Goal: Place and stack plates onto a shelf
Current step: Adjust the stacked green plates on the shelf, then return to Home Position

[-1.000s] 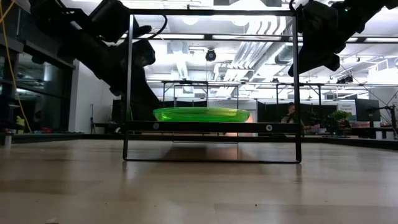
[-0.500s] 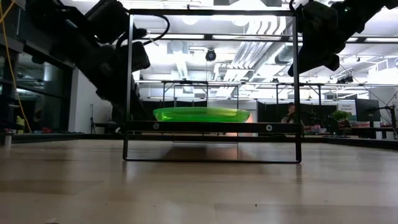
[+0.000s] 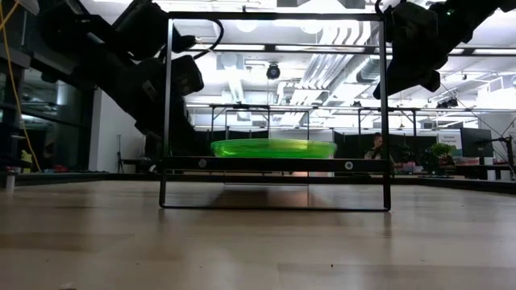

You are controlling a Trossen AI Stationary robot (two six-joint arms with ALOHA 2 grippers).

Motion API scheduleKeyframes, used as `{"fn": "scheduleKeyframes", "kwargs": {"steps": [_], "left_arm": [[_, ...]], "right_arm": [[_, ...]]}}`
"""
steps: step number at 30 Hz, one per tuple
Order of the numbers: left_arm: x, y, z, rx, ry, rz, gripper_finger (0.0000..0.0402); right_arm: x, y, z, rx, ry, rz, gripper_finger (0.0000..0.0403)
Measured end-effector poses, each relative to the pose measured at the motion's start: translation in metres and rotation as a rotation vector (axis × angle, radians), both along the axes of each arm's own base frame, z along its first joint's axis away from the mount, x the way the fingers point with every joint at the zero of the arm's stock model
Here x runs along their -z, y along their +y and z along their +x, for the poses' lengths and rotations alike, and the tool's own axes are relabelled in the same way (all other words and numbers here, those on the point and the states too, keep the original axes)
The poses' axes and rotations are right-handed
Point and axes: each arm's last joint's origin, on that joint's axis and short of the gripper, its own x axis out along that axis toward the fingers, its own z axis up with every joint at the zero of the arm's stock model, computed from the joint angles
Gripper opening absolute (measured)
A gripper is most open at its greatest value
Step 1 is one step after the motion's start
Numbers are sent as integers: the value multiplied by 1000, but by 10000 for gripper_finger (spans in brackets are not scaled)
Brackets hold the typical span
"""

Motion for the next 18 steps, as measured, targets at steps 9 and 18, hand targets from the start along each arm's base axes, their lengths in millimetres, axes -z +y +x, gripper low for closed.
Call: {"fn": "scheduleKeyframes", "kwargs": {"steps": [9, 18], "left_arm": [[-5, 1, 12, 4, 51, 31, 0], [-65, 36, -13, -128, -90, 29, 0]], "right_arm": [[0, 0, 0, 3, -2, 5, 0], [-12, 2, 10, -63, -143, -43, 0]]}}
